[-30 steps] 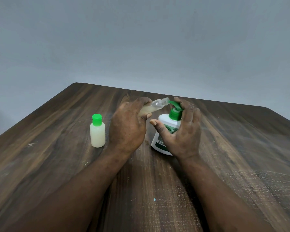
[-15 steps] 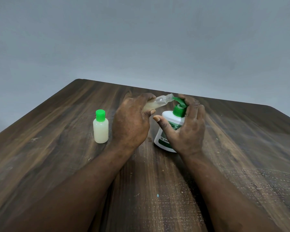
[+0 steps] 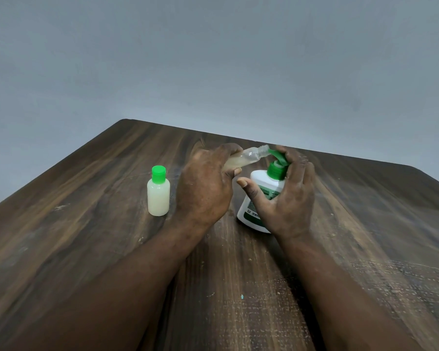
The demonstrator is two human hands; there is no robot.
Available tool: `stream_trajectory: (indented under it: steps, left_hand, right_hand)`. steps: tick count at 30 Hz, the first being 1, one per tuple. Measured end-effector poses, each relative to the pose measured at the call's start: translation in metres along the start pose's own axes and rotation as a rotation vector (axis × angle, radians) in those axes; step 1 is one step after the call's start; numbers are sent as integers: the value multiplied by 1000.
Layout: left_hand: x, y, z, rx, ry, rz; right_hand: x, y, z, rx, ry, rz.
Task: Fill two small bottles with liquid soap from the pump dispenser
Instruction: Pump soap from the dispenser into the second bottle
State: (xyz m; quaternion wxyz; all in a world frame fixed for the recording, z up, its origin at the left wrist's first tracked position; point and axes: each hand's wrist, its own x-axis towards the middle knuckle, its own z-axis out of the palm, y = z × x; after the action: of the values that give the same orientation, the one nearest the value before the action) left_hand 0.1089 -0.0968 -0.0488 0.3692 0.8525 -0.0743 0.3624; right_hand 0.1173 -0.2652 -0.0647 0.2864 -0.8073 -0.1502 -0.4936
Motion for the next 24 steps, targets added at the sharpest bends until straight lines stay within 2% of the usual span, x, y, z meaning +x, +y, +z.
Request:
stream_trajectory:
  steps: [24]
  left_hand:
    - [-1, -1, -1, 0, 14, 12]
  right_hand:
    - [1, 1, 0, -5, -4, -1]
